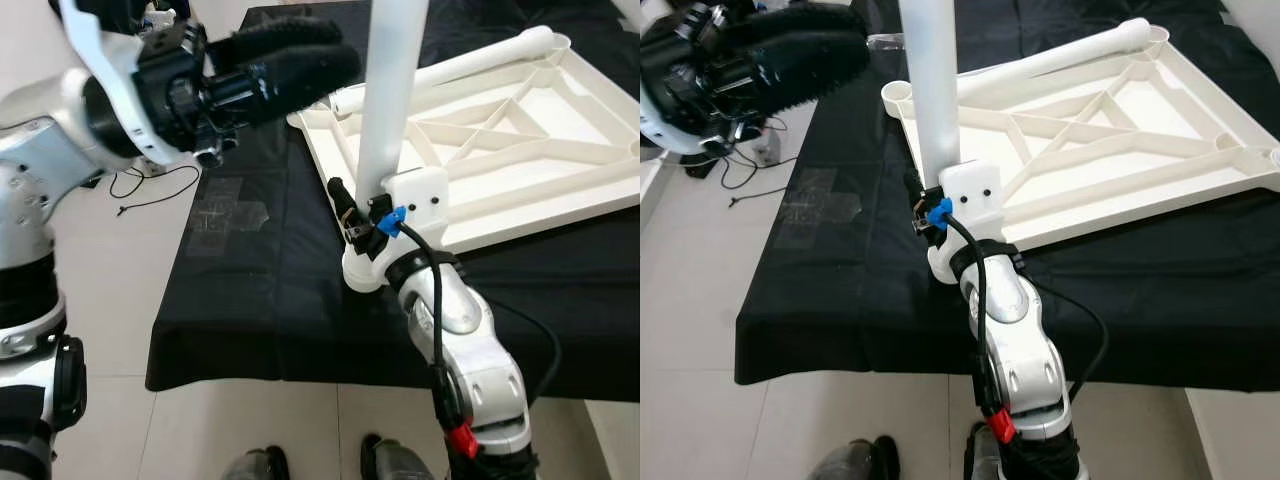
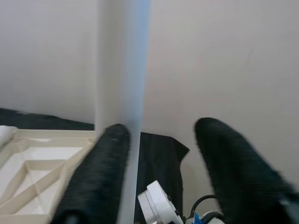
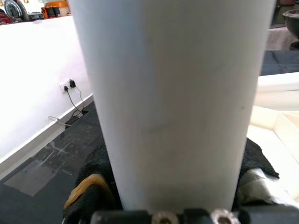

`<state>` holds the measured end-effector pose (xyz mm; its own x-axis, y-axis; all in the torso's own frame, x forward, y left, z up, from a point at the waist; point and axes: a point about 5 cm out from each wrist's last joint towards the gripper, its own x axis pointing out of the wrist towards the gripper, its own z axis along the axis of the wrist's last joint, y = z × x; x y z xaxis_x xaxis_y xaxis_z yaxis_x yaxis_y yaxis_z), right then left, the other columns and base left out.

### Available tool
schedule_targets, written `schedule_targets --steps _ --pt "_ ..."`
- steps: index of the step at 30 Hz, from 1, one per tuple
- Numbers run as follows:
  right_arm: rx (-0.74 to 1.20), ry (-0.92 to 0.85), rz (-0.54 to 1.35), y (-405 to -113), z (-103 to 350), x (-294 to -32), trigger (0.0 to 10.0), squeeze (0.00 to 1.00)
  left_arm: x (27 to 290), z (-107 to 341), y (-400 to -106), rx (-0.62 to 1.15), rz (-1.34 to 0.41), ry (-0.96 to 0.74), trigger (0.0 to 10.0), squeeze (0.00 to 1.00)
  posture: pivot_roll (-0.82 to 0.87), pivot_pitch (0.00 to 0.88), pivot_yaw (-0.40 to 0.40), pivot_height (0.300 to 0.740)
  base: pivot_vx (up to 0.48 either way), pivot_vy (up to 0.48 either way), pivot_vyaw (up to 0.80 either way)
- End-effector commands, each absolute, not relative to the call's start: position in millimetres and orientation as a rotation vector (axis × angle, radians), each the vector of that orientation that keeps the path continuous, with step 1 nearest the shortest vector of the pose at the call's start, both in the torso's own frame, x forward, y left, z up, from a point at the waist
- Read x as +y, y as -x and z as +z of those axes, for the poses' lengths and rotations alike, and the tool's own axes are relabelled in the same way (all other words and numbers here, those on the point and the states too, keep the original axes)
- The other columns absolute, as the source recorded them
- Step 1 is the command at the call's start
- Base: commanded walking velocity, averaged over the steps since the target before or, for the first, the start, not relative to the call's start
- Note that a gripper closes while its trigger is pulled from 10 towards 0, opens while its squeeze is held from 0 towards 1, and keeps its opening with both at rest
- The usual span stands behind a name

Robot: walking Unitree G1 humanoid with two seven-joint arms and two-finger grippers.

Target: Building children table

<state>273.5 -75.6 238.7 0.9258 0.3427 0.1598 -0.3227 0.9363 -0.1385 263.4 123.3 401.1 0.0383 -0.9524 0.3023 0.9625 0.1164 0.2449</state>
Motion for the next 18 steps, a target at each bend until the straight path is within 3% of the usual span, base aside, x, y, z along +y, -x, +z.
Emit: schedule_targets --steps 1,10,18 --pt "0.079 0.089 0.349 -279.8 192.0 -74.4 10.0 0.0 117.8 403.2 -264.1 -0.453 -1.489 -0.001 10.0 1.0 0.03 0.262 0.071 0.74 0.0 0.0 0.0" --pt "0.074 0.081 0.345 -280.1 194.5 -72.8 10.0 0.0 108.3 414.2 -279.5 -0.49 -1.411 -0.06 10.0 1.0 0.04 0.269 0.078 0.74 0.0 0.0 0.0" --pt "0.069 0.073 0.348 -280.1 196.4 -70.8 10.0 0.0 101.5 418.9 -316.9 -0.515 -1.192 -0.148 10.0 1.0 0.04 0.272 0.085 0.74 0.0 0.0 0.0"
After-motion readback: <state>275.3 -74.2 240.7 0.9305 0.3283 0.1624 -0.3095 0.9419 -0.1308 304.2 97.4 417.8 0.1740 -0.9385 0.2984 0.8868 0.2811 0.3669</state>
